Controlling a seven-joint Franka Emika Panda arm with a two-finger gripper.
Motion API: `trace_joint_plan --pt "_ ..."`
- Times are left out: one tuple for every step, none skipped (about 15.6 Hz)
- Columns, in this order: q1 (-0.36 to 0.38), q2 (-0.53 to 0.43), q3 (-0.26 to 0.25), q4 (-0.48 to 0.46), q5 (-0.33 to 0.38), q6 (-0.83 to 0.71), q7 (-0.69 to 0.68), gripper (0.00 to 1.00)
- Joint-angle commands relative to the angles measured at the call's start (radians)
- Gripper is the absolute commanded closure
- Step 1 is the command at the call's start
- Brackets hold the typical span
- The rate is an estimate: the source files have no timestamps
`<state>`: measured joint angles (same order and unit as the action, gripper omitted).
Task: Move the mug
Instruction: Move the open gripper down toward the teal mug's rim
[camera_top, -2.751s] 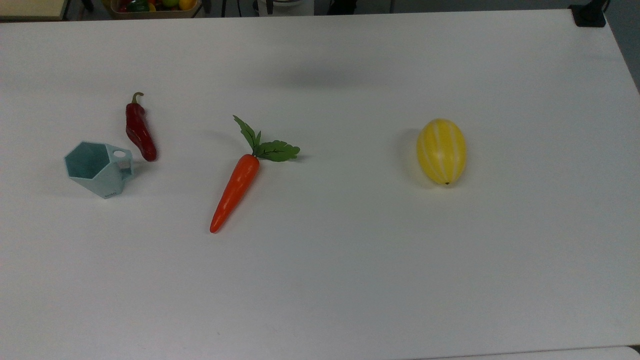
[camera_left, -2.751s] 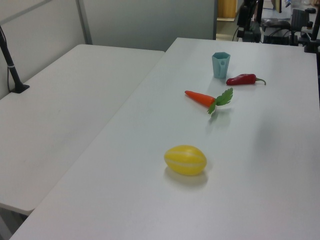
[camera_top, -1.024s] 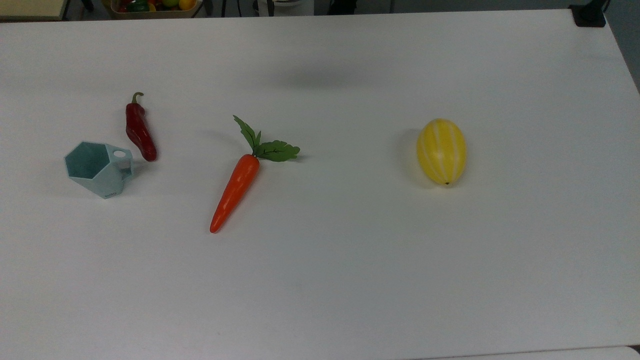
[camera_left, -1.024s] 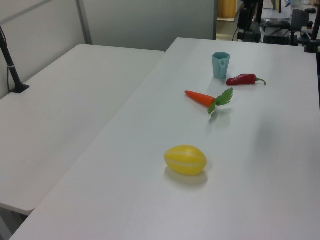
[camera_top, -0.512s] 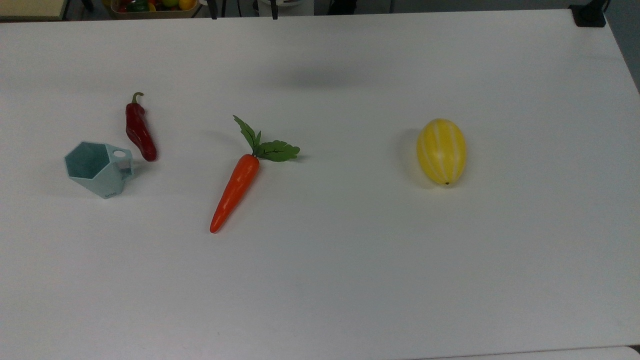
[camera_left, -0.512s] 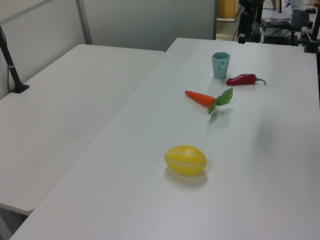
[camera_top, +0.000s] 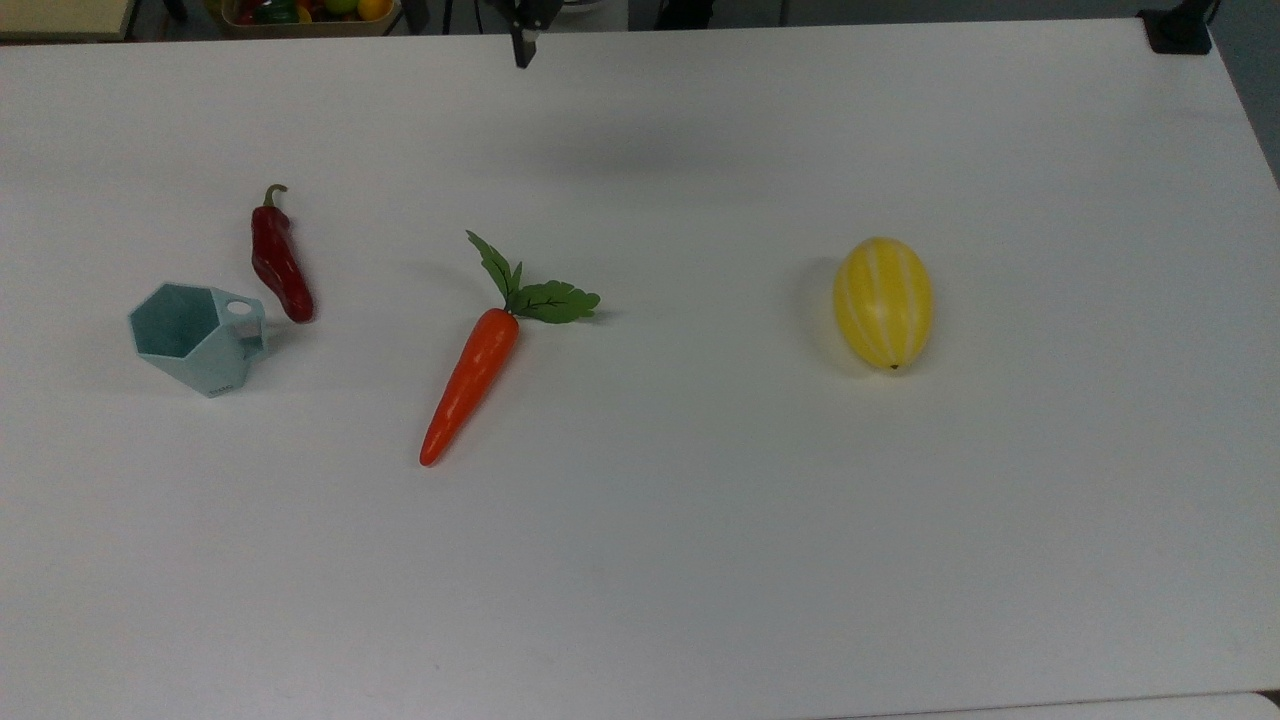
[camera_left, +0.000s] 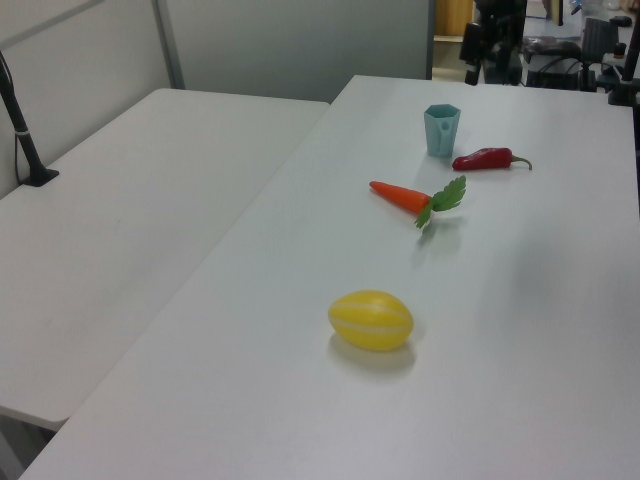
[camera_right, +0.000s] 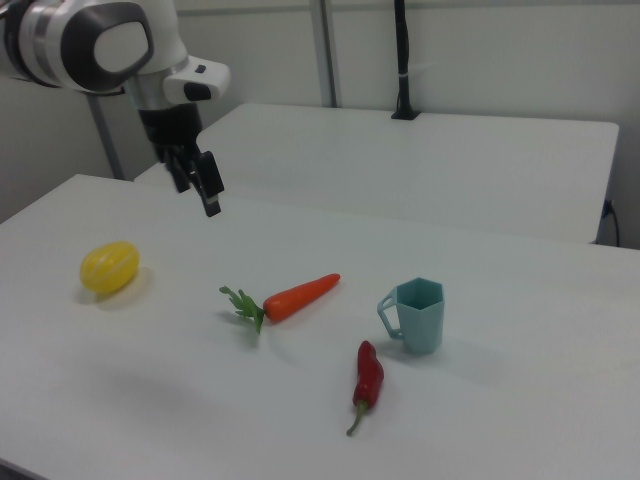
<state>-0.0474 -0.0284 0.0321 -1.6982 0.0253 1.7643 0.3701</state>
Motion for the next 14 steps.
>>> trace_joint_plan --pt "-0.020 0.047 -0.040 0.005 0.015 0.150 0.303 0.00" --pt "-0.026 0.063 -0.046 0.009 0.013 0.179 0.331 0.00" --pt "-0.034 0.077 -0.050 0.009 0.013 0.207 0.332 0.01" --pt "-0.045 0.087 -0.061 0.009 0.013 0.237 0.329 0.03" --pt "-0.048 0.100 -0.067 0.008 0.012 0.269 0.329 0.03" --pt "-0.049 0.120 -0.073 0.008 0.009 0.300 0.329 0.07" --pt "-0.052 0.134 -0.081 0.009 0.008 0.328 0.329 0.09" --pt "-0.060 0.143 -0.086 0.008 0.010 0.352 0.329 0.14" --pt "-0.066 0.153 -0.090 0.008 0.008 0.377 0.329 0.18" --pt "-0.074 0.166 -0.095 0.008 0.012 0.394 0.329 0.25" --pt "-0.081 0.177 -0.103 0.008 0.012 0.406 0.329 0.29" --pt "-0.083 0.192 -0.106 0.006 0.010 0.420 0.329 0.32" --pt "-0.088 0.206 -0.109 0.005 0.007 0.434 0.329 0.34" --pt "-0.092 0.223 -0.109 0.005 0.005 0.446 0.329 0.36"
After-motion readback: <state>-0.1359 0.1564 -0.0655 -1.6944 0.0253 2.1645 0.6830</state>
